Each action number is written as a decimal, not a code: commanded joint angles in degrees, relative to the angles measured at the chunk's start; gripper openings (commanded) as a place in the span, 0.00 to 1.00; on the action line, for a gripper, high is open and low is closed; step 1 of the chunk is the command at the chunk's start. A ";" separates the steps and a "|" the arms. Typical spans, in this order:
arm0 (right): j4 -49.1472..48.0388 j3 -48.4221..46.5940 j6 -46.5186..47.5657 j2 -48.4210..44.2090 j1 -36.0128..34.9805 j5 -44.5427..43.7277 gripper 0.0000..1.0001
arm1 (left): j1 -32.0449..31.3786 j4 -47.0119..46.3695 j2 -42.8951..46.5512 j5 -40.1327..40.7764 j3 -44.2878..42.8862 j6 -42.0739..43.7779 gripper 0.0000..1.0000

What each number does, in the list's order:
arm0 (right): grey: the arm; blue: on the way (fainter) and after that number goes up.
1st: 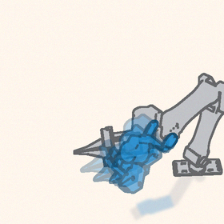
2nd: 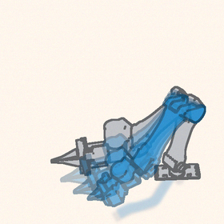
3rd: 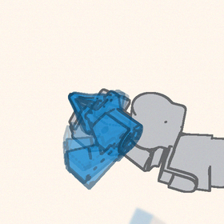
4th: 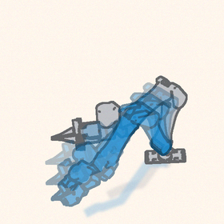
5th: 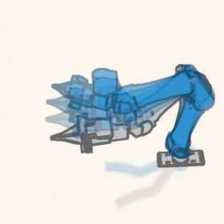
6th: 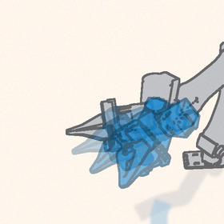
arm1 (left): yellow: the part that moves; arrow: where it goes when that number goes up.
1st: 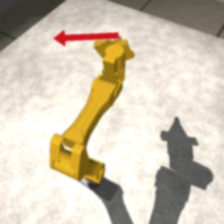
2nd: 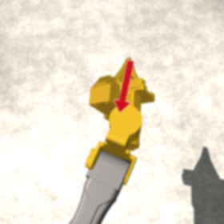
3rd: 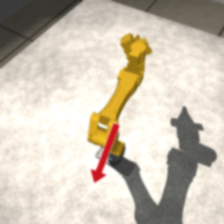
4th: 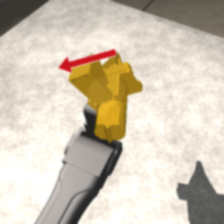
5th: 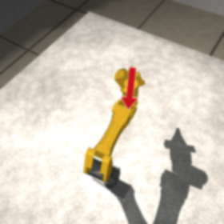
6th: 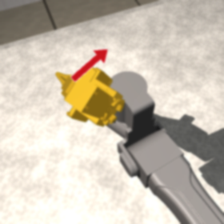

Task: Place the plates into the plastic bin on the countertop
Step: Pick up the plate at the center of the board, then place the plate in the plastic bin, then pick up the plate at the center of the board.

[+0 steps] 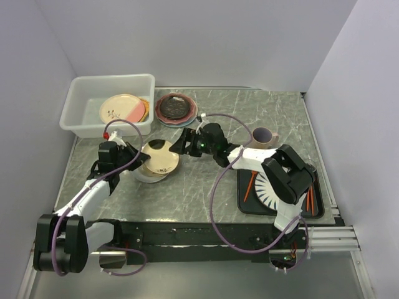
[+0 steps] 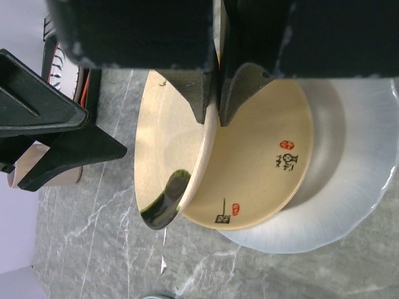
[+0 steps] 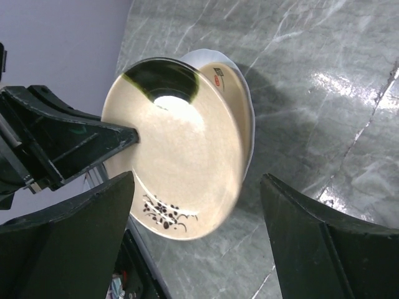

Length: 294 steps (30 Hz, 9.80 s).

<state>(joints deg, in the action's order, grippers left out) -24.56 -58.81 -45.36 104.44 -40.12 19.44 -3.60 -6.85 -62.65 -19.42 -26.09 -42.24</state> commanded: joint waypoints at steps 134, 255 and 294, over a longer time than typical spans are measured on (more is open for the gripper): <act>-4.10 7.83 2.21 -2.84 7.51 4.46 1.00 | 18.45 7.37 -52.13 10.02 -57.93 -3.55 0.26; 5.48 -9.48 2.12 15.70 -1.02 2.62 0.00 | 2.28 -2.98 6.32 4.92 6.04 -5.31 0.90; 4.87 -9.22 2.39 13.77 -1.10 3.32 0.06 | -3.44 -9.33 -6.35 10.01 4.73 -4.70 0.01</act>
<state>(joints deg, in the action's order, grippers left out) -18.68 -68.95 -43.83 119.28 -40.25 20.82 -6.61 -20.82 -70.15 -13.19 -19.75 -49.89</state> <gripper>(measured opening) 0.088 0.149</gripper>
